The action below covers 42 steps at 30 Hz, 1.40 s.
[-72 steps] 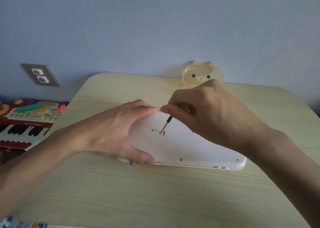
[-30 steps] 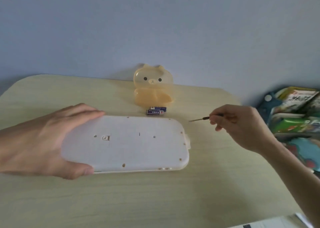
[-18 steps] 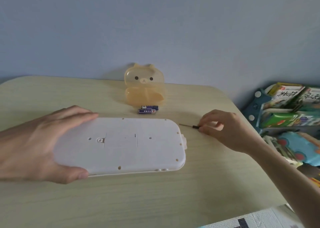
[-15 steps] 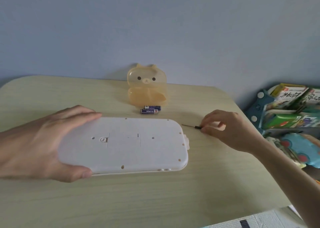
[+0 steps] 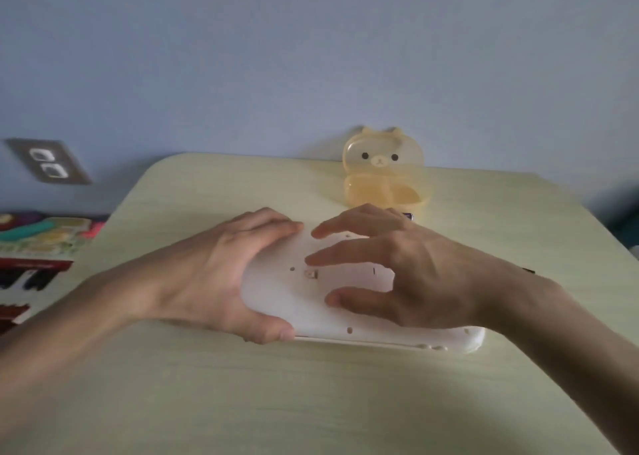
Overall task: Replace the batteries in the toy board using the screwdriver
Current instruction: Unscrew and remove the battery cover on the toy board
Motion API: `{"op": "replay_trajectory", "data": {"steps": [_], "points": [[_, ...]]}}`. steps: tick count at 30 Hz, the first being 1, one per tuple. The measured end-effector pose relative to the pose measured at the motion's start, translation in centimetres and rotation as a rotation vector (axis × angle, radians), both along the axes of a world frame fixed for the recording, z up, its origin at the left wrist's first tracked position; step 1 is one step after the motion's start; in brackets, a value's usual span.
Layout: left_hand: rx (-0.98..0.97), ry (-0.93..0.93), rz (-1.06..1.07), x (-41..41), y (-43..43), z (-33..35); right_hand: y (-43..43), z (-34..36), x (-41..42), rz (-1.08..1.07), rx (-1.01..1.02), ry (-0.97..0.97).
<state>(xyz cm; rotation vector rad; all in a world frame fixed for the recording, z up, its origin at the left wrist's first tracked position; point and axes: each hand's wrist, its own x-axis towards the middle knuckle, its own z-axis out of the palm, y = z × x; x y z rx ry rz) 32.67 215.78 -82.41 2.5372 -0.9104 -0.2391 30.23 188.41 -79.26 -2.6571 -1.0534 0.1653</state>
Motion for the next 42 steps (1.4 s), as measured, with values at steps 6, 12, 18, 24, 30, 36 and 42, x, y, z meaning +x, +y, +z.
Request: {"op": "replay_trajectory", "data": {"steps": [6, 12, 18, 24, 30, 36, 42], "points": [[-0.001, 0.017, 0.006, -0.2, -0.1, 0.4, 0.1, -1.0, 0.5, 0.045, 0.013, -0.020], [0.011, 0.001, -0.012, -0.1, 0.0, 0.2, 0.4, -1.0, 0.7, 0.094, 0.050, -0.085], [0.004, 0.002, -0.044, 0.0, -0.2, 0.4, 1.4, -0.8, 1.3, 0.111, 0.038, -0.072], [0.001, 0.013, -0.062, 0.0, -0.6, 0.7, 3.1, -0.5, 1.3, 0.113, -0.041, -0.104], [0.026, 0.019, -0.069, 0.1, -0.7, 0.8, 1.7, 1.4, 0.8, 0.130, 0.115, -0.067], [0.048, -0.015, -0.047, 0.0, -0.4, 0.4, -1.4, 1.9, 0.5, 0.007, 0.294, -0.034], [0.029, -0.015, -0.046, 0.4, -0.1, 0.1, -4.1, 3.0, -0.1, -0.152, 0.443, -0.038]]}}
